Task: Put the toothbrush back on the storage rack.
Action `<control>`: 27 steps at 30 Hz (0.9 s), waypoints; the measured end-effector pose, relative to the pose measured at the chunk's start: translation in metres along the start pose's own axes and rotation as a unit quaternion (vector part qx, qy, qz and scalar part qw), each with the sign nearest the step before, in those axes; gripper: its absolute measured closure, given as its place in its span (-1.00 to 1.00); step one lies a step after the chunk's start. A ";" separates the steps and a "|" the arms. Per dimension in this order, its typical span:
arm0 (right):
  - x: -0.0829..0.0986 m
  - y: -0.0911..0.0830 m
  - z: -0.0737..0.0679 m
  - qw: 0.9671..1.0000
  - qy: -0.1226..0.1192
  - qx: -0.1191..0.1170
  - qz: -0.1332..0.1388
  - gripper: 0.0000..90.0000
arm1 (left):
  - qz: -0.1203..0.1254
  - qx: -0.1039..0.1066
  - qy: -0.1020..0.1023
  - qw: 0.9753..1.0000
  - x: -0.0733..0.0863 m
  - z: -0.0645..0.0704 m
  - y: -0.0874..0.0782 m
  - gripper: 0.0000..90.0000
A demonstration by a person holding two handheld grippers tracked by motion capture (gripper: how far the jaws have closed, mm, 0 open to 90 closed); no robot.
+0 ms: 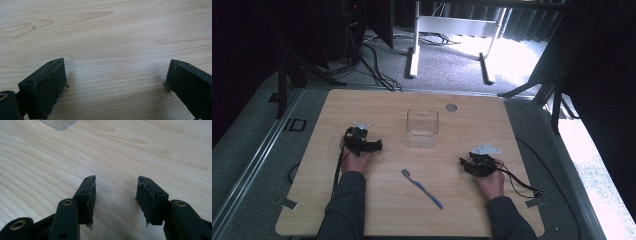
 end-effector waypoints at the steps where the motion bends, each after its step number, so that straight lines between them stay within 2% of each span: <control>1: -0.001 -0.002 -0.001 1.000 -0.006 0.002 0.002 0.11 | 0.000 0.000 0.000 1.000 0.000 0.000 0.000 -0.92; 6: -0.015 -0.018 -0.004 1.000 -0.006 -0.001 0.030 0.10 | 0.000 -0.001 0.000 1.000 0.000 0.001 0.000 -0.92; 8: -0.016 -0.019 -0.005 1.000 -0.006 -0.002 0.031 0.10 | -0.001 -0.001 0.000 1.000 0.000 0.001 0.000 -0.92; 12: -0.019 -0.024 -0.008 0.999 -0.022 0.007 0.028 0.07 | -0.001 -0.001 -0.001 1.000 0.000 0.001 0.000 -0.92; 16: -0.025 -0.034 -0.012 0.999 -0.019 0.004 0.030 0.02 | -0.001 -0.001 -0.001 1.000 0.001 0.001 0.000 -0.92; 22: -0.031 -0.049 -0.014 0.999 -0.037 0.009 0.030 -0.01 | 0.000 -0.002 -0.002 1.000 0.001 0.001 -0.001 -0.92; 25: -0.034 -0.056 -0.016 0.999 -0.031 0.003 0.026 0.00 | 0.000 -0.003 -0.003 1.000 0.000 0.001 0.000 -0.92; 27: -0.037 -0.062 -0.020 1.000 -0.013 -0.014 0.018 0.01 | 0.000 -0.003 -0.003 1.000 0.000 0.001 0.000 -0.92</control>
Point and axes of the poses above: each handheld gripper's, and its own axes: y roughly forward along the jaws, x roughly out of its underside, z roughly to its right, the point moved 8 cm from there along y, roughly forward along the jaws, and after that the axes turned 2 degrees about x, right-handed, at the moved point
